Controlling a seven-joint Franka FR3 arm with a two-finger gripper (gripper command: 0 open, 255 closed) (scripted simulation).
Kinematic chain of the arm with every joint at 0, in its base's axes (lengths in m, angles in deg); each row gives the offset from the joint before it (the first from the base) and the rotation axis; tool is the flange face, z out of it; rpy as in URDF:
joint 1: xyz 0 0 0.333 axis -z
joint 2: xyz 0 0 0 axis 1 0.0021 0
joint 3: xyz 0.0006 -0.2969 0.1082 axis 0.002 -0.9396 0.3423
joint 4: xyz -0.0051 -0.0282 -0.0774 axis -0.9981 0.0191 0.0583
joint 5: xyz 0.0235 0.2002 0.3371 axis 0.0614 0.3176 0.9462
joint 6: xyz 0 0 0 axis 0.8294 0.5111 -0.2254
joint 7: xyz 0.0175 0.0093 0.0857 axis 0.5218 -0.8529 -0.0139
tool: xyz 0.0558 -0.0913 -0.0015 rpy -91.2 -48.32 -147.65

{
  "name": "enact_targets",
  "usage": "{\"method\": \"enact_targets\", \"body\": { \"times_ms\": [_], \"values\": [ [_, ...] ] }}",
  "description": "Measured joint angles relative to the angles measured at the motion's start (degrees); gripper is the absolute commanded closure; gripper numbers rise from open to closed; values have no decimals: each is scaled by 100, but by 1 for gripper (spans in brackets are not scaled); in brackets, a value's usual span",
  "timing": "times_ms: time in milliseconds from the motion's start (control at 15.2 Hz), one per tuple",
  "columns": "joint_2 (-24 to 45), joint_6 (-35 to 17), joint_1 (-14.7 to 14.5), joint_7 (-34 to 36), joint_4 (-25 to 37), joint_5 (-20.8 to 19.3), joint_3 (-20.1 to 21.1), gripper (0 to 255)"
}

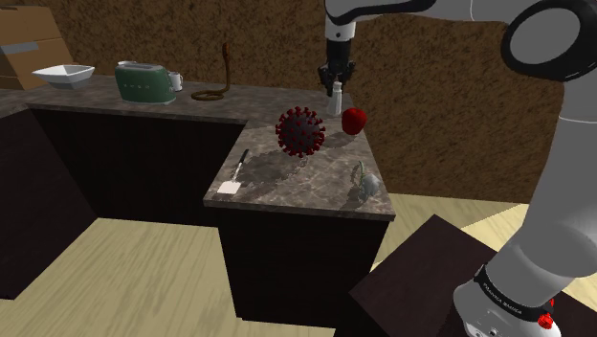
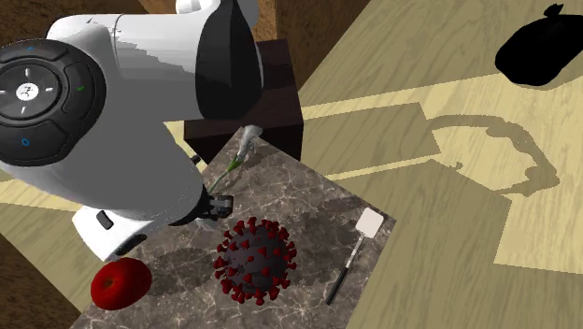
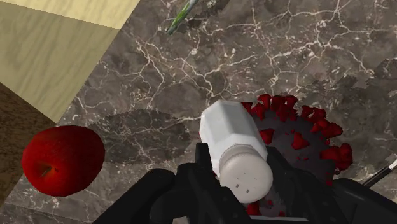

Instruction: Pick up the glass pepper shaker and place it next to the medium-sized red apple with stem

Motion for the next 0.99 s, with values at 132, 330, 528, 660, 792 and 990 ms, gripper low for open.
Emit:
{"method": "enact_targets", "body": {
  "times_ms": [132,330,528,660,792,990],
  "values": [
    [223,77,124,-210,321,3,-71,255],
    [714,322,310,-545,1093,5,-173,255],
    [1276,573,487,-851,1939,12,-258,255],
    [1285,439,533,-893,1814,17,-268,255],
    [1251,257,546,-882,1599,19,-268,255],
    [1177,-7,564,-865,1261,20,-267,255]
  ]
}}
